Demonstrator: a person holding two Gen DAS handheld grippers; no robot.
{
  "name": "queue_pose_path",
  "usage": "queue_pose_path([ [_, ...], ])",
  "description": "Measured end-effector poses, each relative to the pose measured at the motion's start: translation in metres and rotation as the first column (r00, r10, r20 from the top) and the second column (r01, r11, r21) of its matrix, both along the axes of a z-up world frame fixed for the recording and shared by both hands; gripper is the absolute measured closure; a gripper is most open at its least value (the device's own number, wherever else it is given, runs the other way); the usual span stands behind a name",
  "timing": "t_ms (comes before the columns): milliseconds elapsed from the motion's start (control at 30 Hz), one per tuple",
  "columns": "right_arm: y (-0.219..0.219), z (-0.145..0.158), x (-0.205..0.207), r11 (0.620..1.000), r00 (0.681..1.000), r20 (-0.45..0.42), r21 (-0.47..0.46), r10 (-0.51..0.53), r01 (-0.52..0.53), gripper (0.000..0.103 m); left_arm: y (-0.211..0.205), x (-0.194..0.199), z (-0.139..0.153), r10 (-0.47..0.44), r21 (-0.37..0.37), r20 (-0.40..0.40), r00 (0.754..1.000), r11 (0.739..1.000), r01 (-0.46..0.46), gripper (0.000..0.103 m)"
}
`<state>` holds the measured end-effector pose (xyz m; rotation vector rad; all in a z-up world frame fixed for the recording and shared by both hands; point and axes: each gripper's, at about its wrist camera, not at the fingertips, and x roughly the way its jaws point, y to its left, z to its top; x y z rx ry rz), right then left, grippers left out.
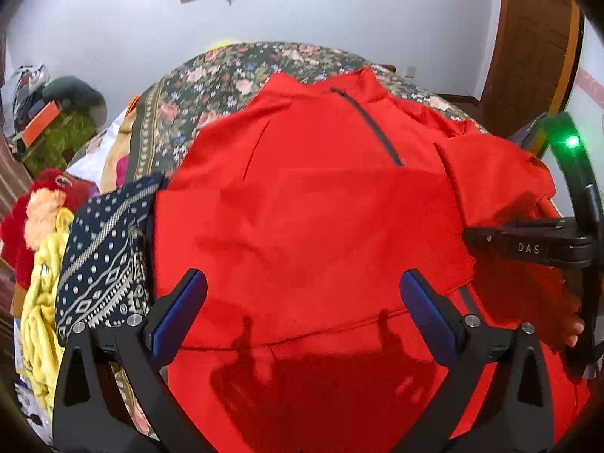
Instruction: Fold large clothes
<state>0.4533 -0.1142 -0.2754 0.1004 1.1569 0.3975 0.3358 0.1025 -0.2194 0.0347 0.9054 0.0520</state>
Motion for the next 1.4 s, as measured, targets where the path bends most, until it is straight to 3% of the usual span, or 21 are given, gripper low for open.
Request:
queue_pose_path([
  [100,-0.010,0.001,0.000,1.000,0.998,-0.066,0.013,-0.015,0.016,0.094,0.000,-0.001,-0.004,0.004,-0.017,-0.021,1.000,1.000,-0.004,0.000],
  [233,-0.034,0.007,-0.003,0.987,0.984,-0.178,0.160,0.010,0.019,0.094,-0.011,-0.001,-0.001,-0.010,-0.015,-0.030,0.999,1.000,0.009,0.000],
  [333,-0.053,0.016,-0.011,0.966,0.980,-0.199,0.254,0.001,0.051,0.094,-0.025,-0.001,0.007,-0.033,-0.005,-0.019,0.999,0.999,0.033,0.000],
  [400,-0.064,0.026,-0.017,0.965,0.987,-0.162,0.257,-0.017,0.058,0.094,-0.038,-0.001,0.014,-0.053,0.007,-0.009,0.999,0.999,0.053,0.000],
  [467,-0.070,0.039,-0.027,0.983,0.998,-0.061,0.180,-0.028,0.039,0.094,-0.051,-0.001,0.021,-0.074,0.021,0.000,0.997,0.997,0.074,0.000],
  [633,-0.085,0.072,-0.059,0.993,0.974,0.227,-0.107,-0.022,0.047,0.094,-0.089,0.004,0.037,-0.137,0.065,0.021,0.990,0.989,0.135,0.000],
  [733,-0.112,0.084,-0.076,0.991,0.953,0.301,-0.110,-0.044,0.081,0.094,-0.116,0.014,0.042,-0.177,0.076,0.020,0.984,0.982,0.175,0.000],
  [833,-0.157,0.092,-0.086,0.992,0.947,0.308,-0.056,-0.094,0.117,0.094,-0.151,0.026,0.047,-0.232,0.086,0.018,0.973,0.970,0.229,0.000],
  [1000,-0.233,0.098,-0.100,0.982,0.933,0.310,0.018,-0.185,0.188,0.094,-0.220,0.054,0.045,-0.352,0.044,-0.017,0.936,0.935,0.353,0.000],
  [1167,-0.291,0.092,-0.105,0.968,0.920,0.304,0.032,-0.247,0.249,0.094,-0.303,0.083,0.016,-0.473,0.069,-0.098,0.876,0.875,0.480,0.000],
  [1267,-0.317,0.085,-0.106,0.959,0.912,0.297,0.048,-0.282,0.281,0.094,-0.343,0.098,-0.012,-0.518,0.112,-0.153,0.842,0.837,0.535,0.000],
  [1367,-0.329,0.075,-0.104,0.951,0.910,0.275,0.077,-0.310,0.300,0.094,-0.370,0.115,-0.042,-0.525,0.199,-0.204,0.826,0.804,0.560,0.000],
  [1400,-0.330,0.072,-0.104,0.949,0.910,0.270,0.082,-0.314,0.303,0.094,-0.375,0.121,-0.052,-0.517,0.231,-0.216,0.828,0.797,0.558,0.004],
])
